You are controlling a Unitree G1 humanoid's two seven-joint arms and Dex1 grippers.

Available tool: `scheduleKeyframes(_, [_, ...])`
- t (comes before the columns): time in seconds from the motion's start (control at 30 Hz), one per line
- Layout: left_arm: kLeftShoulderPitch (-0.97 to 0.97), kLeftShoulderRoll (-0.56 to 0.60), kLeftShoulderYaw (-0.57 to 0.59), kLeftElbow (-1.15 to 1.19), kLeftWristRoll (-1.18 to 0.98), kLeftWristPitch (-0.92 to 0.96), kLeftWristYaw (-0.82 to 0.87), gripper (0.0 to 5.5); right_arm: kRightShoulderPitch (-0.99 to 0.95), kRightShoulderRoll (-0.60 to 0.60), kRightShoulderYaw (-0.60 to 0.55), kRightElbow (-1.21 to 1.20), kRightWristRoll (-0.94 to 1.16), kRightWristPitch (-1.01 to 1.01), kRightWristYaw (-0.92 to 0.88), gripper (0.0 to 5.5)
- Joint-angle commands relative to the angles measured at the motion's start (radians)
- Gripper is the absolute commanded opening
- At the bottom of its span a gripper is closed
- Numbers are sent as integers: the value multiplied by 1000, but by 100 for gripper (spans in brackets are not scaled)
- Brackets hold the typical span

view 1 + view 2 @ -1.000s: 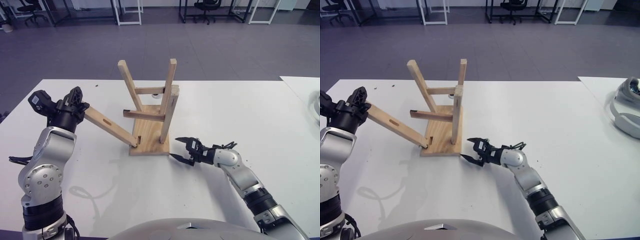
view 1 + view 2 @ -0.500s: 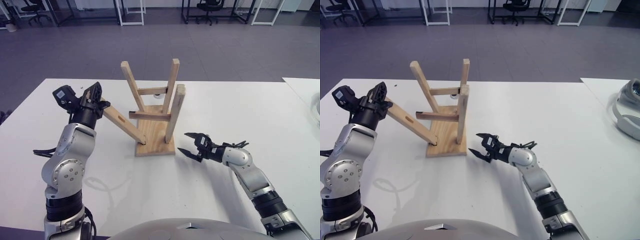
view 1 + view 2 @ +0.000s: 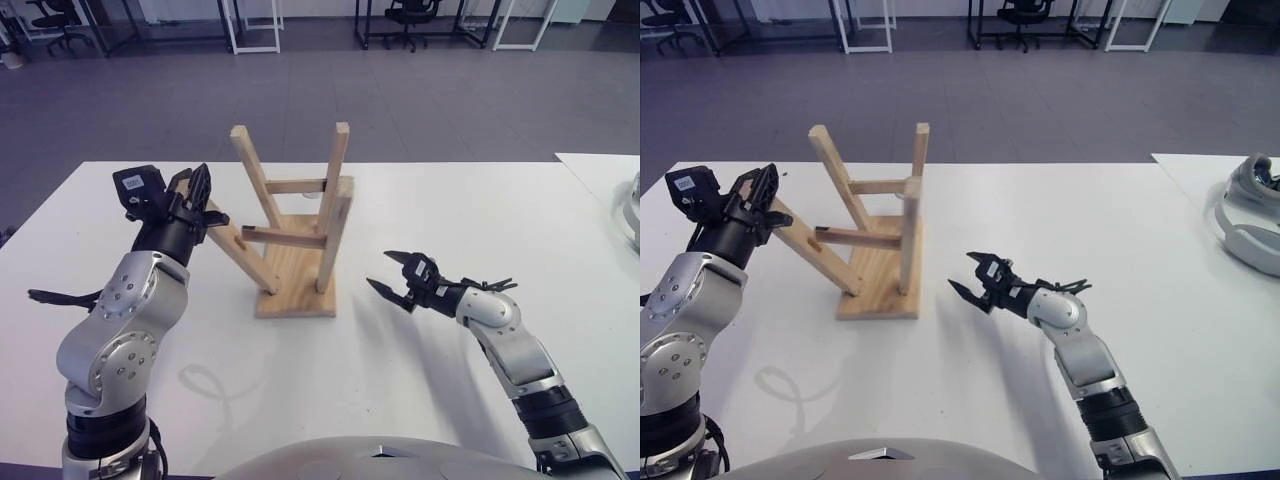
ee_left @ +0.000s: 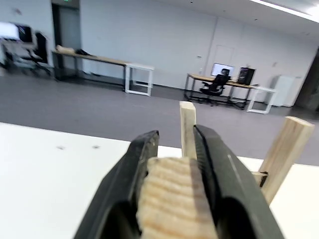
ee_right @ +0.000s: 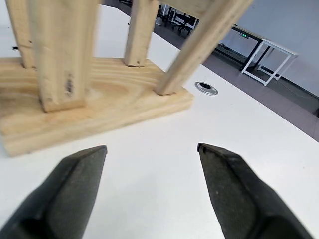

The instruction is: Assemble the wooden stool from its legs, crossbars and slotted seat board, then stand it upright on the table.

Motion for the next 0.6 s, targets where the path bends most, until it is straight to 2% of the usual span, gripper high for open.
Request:
scheduleKeyframes(0.03, [85, 23, -28, 30, 108, 121, 35, 103, -19, -9, -10, -43, -13, 27, -18, 340])
scheduleKeyframes(0.17, [139, -50, -93, 71, 160, 76, 10, 103, -43, -14, -18, -79, -13, 48, -21, 340])
scheduleKeyframes(0.23, [165, -92, -108, 80, 178, 53, -6, 103, -70, 2, -68, -117, 42, 82, -34, 340])
scheduleKeyframes(0.3, [174, -127, -94, 88, 177, 28, -23, 103, -129, 50, -166, -208, 194, 179, -68, 340])
scheduleKeyframes(0.37, [182, -135, -74, 85, 182, 16, -49, 103, -237, 112, -279, -341, 455, 321, -149, 340])
scheduleKeyframes(0.43, [184, -141, -57, 82, 176, 12, -74, 103, -376, 175, -322, -439, 670, 430, -270, 340])
scheduleKeyframes(0.47, [177, -141, -47, 84, 171, 14, -83, 103, -453, 216, -300, -468, 705, 479, -346, 340])
scheduleKeyframes(0.6, [139, -135, -41, 99, 175, 27, -119, 102, -687, 260, 41, -424, 400, 642, -549, 340])
